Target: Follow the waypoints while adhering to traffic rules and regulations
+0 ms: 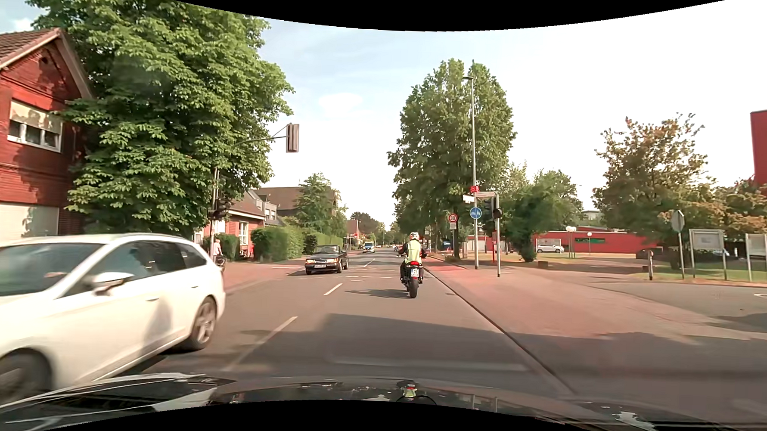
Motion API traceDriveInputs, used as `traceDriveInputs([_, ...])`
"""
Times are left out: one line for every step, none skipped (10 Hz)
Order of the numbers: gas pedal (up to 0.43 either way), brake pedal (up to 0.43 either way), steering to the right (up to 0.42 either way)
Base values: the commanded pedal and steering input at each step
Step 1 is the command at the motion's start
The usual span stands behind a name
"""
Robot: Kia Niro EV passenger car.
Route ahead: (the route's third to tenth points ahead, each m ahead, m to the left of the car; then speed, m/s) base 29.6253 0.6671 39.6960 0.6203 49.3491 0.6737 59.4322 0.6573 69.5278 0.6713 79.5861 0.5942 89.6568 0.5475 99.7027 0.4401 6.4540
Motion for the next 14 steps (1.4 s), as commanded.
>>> traceDriveInputs([0.130,0.000,-0.003])
traceDriveInputs([0.130,0.000,-0.003])
traceDriveInputs([0.130,0.000,-0.003])
traceDriveInputs([0.138,0.000,-0.003])
traceDriveInputs([0.138,0.000,-0.003])
traceDriveInputs([0.138,0.000,-0.003])
traceDriveInputs([0.138,0.000,-0.003])
traceDriveInputs([0.138,0.000,-0.002])
traceDriveInputs([0.138,0.000,-0.001])
traceDriveInputs([0.138,0.000,-0.001])
traceDriveInputs([0.150,0.000,-0.001])
traceDriveInputs([0.150,0.000,-0.001])
traceDriveInputs([0.157,0.000,-0.001])
traceDriveInputs([0.169,0.000,-0.001])
